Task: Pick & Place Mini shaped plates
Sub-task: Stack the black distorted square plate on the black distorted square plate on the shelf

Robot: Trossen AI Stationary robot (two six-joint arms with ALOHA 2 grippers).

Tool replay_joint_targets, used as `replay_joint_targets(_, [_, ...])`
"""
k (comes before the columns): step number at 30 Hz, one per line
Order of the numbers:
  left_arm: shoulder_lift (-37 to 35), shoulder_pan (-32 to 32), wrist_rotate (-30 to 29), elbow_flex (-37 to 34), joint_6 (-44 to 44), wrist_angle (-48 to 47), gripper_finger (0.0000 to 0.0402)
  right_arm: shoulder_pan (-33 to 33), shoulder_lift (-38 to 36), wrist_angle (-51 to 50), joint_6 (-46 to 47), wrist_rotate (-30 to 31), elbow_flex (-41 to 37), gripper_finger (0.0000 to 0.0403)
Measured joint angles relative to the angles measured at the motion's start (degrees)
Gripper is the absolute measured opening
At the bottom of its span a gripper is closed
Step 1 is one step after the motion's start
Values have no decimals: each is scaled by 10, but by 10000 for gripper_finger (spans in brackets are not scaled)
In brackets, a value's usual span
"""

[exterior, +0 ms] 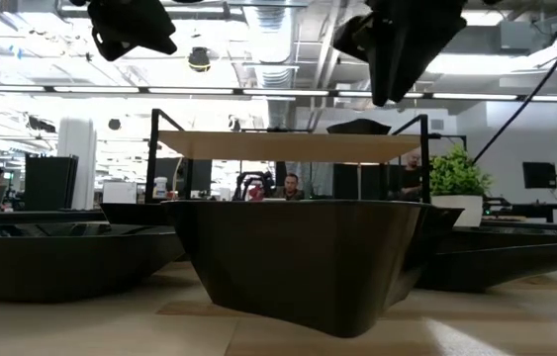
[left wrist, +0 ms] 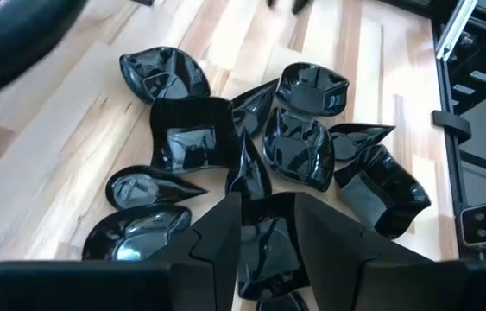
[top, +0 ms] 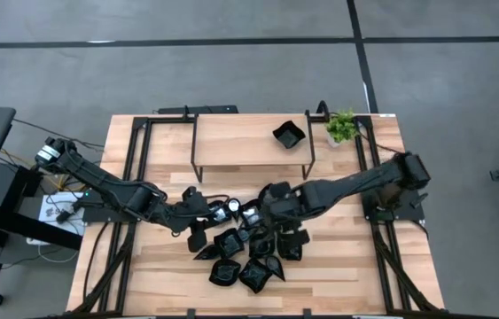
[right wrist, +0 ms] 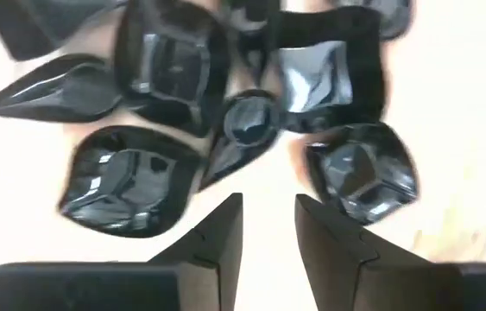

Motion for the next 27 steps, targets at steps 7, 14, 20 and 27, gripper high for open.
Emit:
replay_joint_targets(7, [-4, 0, -11, 0, -34, -7, 113, -48, -133, 130, 3, -1, -209, 102])
replay_joint_targets(14, [-4, 1, -52, 0, -86, -4, 113, -71, -216, 397, 20, -19, -361, 102])
replay_joint_targets(20, [-4, 1, -87, 0, -92, -1, 113, -71, -191, 503, -22, -17, -365, 102])
replay_joint_targets(27, [-4, 1, -95, 0, -94, 10, 113, -60, -135, 558, -39, -18, -364, 102])
